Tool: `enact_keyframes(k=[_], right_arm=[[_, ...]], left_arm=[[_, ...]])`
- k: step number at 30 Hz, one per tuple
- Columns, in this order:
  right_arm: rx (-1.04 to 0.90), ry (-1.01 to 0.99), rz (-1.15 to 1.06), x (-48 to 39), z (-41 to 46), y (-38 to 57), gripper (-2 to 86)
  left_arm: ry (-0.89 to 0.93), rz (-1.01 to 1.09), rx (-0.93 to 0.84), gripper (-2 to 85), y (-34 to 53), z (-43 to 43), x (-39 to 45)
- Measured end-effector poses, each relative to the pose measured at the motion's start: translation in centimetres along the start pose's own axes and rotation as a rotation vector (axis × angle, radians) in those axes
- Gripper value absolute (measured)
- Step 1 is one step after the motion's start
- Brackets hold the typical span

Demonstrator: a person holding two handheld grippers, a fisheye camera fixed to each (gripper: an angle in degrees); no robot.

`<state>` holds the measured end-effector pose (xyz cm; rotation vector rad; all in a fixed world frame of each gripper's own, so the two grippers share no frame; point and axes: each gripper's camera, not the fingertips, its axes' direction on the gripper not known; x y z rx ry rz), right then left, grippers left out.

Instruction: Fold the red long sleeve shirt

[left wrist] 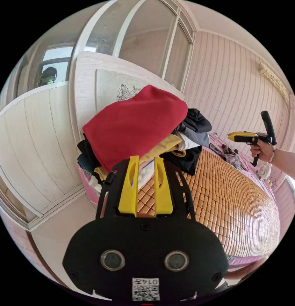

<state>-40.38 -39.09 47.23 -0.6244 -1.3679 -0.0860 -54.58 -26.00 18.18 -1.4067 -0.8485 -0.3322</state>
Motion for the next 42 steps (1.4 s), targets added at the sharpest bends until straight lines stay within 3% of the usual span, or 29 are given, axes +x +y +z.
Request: enact_keyframes(k=[4,8,14,18,20,25,28,30,33,37,39,42], right_arm=[[0.038,-0.062,-0.048,-3.9,1.8,-6.0,14.3],[0.133,-0.053,-0.022,-8.2,3.4,-12.3,15.9],[-0.056,0.01,-0.077,-11.4,5.3,-17.5,9.7],[-0.055,-0.024,-0.23,-13.3,0.1,-18.8,6.6],[-0.013,-0.022,-0.285,-14.8,-2.8,-18.7,6.5],[0.12,0.005,-0.218,-14.3,-13.8,-15.5,6.2],[0.128,0.042,-0.144,-10.8,-22.4,-9.0,6.6],[0.096,0.085,0.018,-6.8,-28.4,-0.7,7.4],[0.03,0.229,0.283,-1.9,-32.4,12.6,8.3],[-0.231,0.438,0.603,0.5,-32.5,30.7,9.0],[-0.257,0.425,0.814,-1.5,-33.5,40.7,9.3],[-0.22,0.369,0.961,-5.5,-34.3,48.4,9.6]], left_arm=[[-0.106,-0.14,0.111,12.2,0.0,-1.5,-4.7],[-0.08,-0.225,0.021,10.6,0.4,1.2,-7.3],[0.111,-0.392,-0.122,8.0,1.4,4.8,-9.7],[0.063,-0.283,-0.059,5.5,0.6,2.2,-7.8],[0.007,-0.171,0.06,3.8,-0.2,-1.4,-4.4],[0.037,0.066,0.265,2.9,-1.1,-8.9,4.1],[0.19,0.183,0.343,3.1,1.2,-13.1,9.5],[0.364,0.222,0.321,3.3,3.5,-14.1,13.5],[0.685,0.215,0.138,4.2,9.0,-11.9,21.7],[0.953,0.211,-0.347,6.0,19.5,-4.6,31.9],[0.987,0.298,-0.445,6.8,23.0,-4.1,34.0],[0.892,0.479,-0.418,7.0,25.6,-5.1,35.7]])
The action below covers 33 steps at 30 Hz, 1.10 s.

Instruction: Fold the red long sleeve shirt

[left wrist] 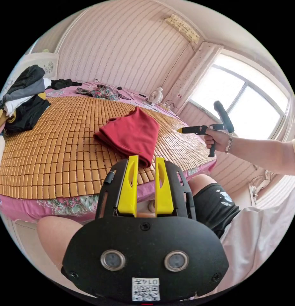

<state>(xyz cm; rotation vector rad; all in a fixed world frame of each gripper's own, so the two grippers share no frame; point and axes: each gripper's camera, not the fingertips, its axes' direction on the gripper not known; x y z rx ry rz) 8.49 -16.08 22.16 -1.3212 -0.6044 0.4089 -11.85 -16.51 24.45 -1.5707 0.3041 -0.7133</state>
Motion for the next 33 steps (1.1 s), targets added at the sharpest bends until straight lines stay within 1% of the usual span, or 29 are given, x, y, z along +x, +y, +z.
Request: enact_keyframes(k=[2,5,7,9,10,12,15,17,18,20,22,24,26,27,28,30,32,33], right_arm=[[-0.032,-0.051,0.027,0.6,1.0,2.7,9.8],[-0.056,-0.135,0.008,-0.6,2.4,4.1,10.1],[-0.063,-0.186,-0.04,-2.3,3.1,3.8,10.2],[-0.099,-0.211,-0.172,-5.2,4.3,3.1,10.4],[-0.106,-0.206,-0.211,-5.9,4.6,3.0,10.5],[-0.093,-0.161,-0.32,-8.2,5.1,2.1,10.6],[-0.027,-0.052,-0.403,-10.3,5.4,0.7,10.7],[-0.049,-0.008,-0.422,-11.1,6.4,-0.4,10.7],[-0.095,0.027,-0.411,-11.1,7.6,-1.0,10.8],[-0.166,0.021,-0.39,-10.7,9.2,-1.5,10.8],[-0.129,0.002,-0.362,-9.9,8.9,-1.4,9.9],[-0.107,-0.005,-0.379,-9.3,8.2,-0.5,8.7],[-0.1,-0.001,-0.404,-8.4,7.4,0.4,7.8],[-0.098,-0.013,-0.37,-7.1,6.8,1.1,7.2],[-0.094,-0.025,-0.332,-6.3,6.6,1.5,6.8],[-0.06,-0.088,-0.139,-2.5,5.2,3.6,6.4],[-0.041,-0.106,-0.044,-0.5,3.8,5.4,6.7],[-0.024,-0.108,-0.02,0.3,2.7,6.7,6.9]], left_arm=[[-0.094,0.072,-0.009,6.6,-0.3,1.0,-0.1],[-0.158,0.061,-0.026,6.0,-1.9,2.6,-2.6],[-0.198,0.018,-0.053,5.7,-3.0,3.9,-4.7],[-0.243,0.021,-0.061,5.9,-4.2,5.4,-6.6],[-0.277,0.028,-0.08,6.0,-5.2,6.6,-7.7],[-0.289,0.017,-0.124,6.2,-6.9,8.7,-9.4],[-0.283,-0.012,-0.16,6.6,-9.4,12.1,-11.9],[-0.327,0.004,-0.232,6.3,-11.1,15.7,-13.0],[-0.331,0.008,-0.252,6.1,-11.5,16.7,-13.2],[-0.322,0.021,-0.345,5.3,-12.6,20.6,-13.7],[-0.285,0.027,-0.426,4.7,-13.2,22.9,-14.1],[-0.241,0.034,-0.428,4.1,-13.5,23.3,-14.8],[-0.162,-0.051,-0.464,3.5,-13.3,23.0,-16.4],[-0.148,-0.059,-0.475,3.5,-13.0,22.8,-16.4],[-0.134,-0.034,-0.478,3.3,-12.1,22.2,-16.0],[-0.101,0.015,-0.425,3.1,-10.2,20.5,-14.3],[-0.022,0.0,-0.301,2.9,-7.4,17.5,-11.8],[-0.01,-0.007,-0.283,2.8,-6.8,16.9,-11.1]])
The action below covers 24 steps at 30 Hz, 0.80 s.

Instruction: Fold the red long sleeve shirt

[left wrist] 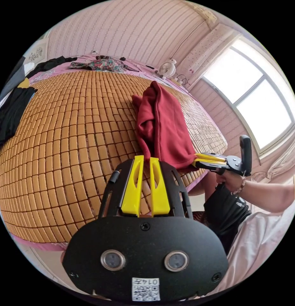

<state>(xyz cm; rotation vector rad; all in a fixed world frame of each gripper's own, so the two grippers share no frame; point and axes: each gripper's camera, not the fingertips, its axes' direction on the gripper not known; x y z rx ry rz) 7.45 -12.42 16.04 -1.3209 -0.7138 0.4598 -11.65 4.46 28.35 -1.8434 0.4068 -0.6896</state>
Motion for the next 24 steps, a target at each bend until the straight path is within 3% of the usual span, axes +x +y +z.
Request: enact_keyframes(k=[11,16,18,24], right_arm=[[0.225,-0.273,0.307,3.8,-10.4,9.0,7.7],[0.273,-0.307,0.188,1.8,-13.4,9.7,8.4],[0.308,-0.427,0.093,0.7,-14.3,9.3,9.2],[0.158,-0.477,-0.042,-1.8,-10.8,6.4,10.5]], left_arm=[[0.115,-0.011,0.142,2.1,7.7,-6.3,7.0],[0.098,-0.024,0.176,1.9,8.9,-7.6,7.9],[0.085,-0.026,0.155,1.8,9.2,-7.6,8.0],[0.063,-0.021,0.176,1.5,9.8,-7.9,9.0]])
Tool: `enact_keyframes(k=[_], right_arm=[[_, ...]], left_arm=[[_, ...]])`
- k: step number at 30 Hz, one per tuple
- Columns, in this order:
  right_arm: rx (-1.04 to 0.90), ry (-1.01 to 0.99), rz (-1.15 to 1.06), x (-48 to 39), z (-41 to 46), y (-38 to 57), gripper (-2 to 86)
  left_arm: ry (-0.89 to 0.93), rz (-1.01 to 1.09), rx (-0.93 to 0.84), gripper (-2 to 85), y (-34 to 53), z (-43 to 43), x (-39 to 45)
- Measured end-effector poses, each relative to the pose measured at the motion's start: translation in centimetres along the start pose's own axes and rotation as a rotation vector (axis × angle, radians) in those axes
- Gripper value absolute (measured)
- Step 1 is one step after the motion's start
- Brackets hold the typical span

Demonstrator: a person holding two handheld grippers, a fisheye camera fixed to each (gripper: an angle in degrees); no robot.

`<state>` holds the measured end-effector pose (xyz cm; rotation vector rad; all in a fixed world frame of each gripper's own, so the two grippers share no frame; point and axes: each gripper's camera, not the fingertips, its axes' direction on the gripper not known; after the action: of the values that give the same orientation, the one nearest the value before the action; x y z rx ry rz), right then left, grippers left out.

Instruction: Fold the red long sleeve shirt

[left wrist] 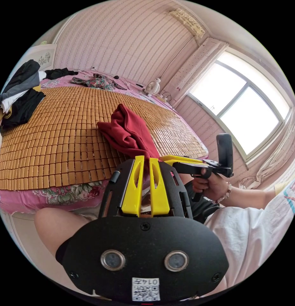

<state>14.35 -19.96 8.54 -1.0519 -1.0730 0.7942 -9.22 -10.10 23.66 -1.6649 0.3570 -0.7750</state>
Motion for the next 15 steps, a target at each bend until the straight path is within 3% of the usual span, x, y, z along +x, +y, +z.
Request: enact_keyframes(k=[2,10,15], right_arm=[[0.006,-0.104,-0.014,-0.1,0.3,-0.5,9.9],[-0.137,-0.081,-0.071,1.1,0.9,-2.2,7.1],[0.053,0.042,-0.009,5.5,-6.1,-2.3,3.9]], left_arm=[[-0.013,0.013,-0.006,1.4,0.0,0.0,0.5],[-0.039,-0.03,0.007,1.4,-0.3,0.3,0.8],[-0.087,-0.043,0.01,1.5,-0.2,0.2,0.7]])
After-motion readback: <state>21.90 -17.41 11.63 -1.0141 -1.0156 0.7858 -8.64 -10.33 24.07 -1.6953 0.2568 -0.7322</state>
